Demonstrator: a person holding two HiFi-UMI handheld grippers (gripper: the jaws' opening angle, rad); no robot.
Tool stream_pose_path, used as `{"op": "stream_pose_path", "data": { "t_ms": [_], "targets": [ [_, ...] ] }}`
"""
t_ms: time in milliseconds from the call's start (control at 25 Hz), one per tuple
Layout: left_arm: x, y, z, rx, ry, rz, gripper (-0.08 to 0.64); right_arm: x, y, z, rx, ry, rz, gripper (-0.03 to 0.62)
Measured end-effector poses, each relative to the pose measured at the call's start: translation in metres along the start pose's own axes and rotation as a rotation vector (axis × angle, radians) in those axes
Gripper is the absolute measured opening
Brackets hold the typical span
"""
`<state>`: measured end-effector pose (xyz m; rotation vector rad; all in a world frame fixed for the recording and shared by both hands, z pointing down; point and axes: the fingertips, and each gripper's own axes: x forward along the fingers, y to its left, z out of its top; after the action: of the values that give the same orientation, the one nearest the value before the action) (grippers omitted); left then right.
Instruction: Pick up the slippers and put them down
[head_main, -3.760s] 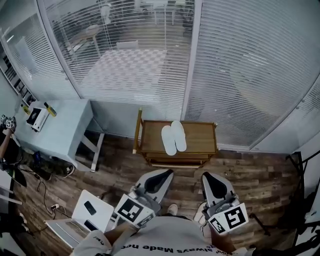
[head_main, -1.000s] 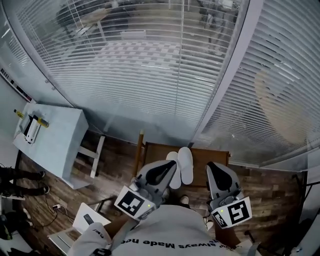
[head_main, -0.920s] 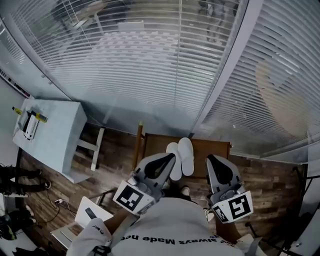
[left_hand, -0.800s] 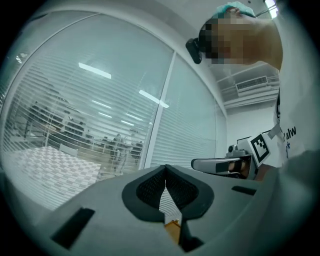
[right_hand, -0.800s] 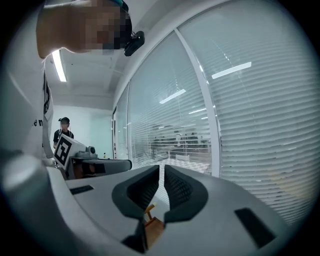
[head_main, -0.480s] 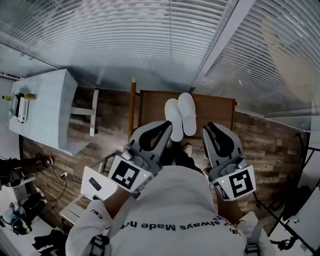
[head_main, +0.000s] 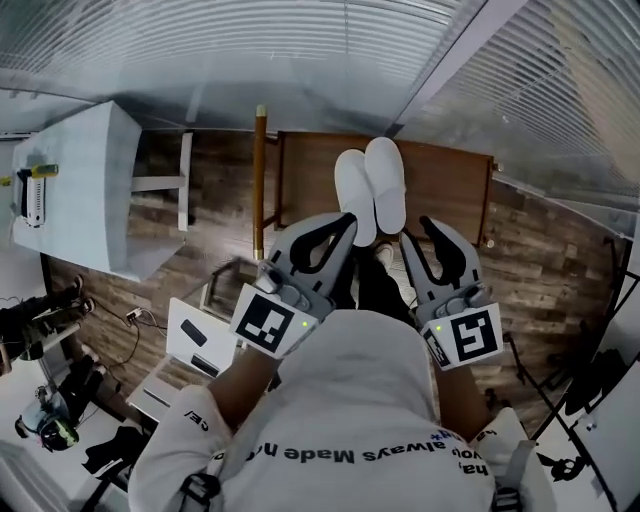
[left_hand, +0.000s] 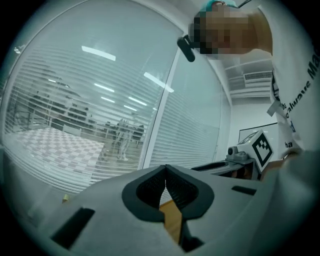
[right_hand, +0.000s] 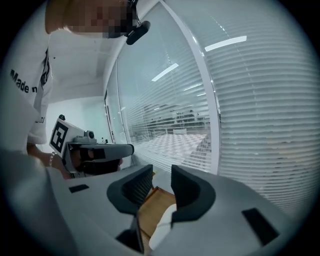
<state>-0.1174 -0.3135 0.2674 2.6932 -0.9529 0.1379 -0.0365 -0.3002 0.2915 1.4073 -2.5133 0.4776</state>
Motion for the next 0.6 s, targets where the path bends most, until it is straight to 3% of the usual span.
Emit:
{"op": "stream_pose_path", "data": {
  "t_ms": [360, 600],
  "targets": [
    [0.009, 0.021, -0.08, -0.009, 0.096, 0.026, 0.012, 0.035, -0.012, -0.091, 0.065, 0.111, -0.005, 0.115],
    [0.013, 0.031, -0.125, -0.055, 0.135, 0.038, 0.012, 0.051, -0.015, -0.146, 0.106, 0.181, -0.01, 0.121]
  ]
}}
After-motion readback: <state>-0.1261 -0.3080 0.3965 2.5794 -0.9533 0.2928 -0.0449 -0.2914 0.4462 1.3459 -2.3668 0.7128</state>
